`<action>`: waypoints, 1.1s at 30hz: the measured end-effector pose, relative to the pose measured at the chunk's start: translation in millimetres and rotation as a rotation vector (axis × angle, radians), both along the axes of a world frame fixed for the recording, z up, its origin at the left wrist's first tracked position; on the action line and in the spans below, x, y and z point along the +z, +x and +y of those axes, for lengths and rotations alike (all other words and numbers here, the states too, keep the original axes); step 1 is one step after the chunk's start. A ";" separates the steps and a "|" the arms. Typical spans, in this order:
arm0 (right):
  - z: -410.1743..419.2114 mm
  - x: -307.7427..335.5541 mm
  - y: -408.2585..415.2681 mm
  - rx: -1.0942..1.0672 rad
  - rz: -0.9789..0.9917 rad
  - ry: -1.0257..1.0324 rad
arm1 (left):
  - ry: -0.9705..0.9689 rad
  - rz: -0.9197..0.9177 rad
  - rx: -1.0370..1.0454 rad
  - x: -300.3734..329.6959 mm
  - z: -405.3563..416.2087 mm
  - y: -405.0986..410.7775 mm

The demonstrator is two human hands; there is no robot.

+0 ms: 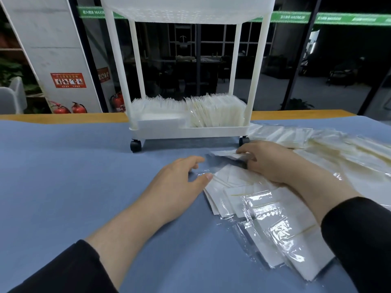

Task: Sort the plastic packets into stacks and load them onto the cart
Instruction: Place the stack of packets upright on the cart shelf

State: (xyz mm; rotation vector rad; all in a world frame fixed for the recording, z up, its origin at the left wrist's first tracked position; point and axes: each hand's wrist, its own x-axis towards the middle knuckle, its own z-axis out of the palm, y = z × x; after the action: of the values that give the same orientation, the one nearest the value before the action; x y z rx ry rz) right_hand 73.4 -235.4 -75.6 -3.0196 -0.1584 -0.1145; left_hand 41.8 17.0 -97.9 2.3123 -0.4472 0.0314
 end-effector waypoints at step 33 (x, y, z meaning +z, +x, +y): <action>20.7 54.4 -49.1 0.126 0.010 0.356 | -0.454 -0.034 -0.002 8.2 -8.5 -10.7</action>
State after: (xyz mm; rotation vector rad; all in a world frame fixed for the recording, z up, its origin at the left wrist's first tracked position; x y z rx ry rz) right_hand 24.4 -214.7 -21.2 -2.6477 -0.2924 -0.1036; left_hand 31.1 8.5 -89.7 1.8667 -0.4104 0.1552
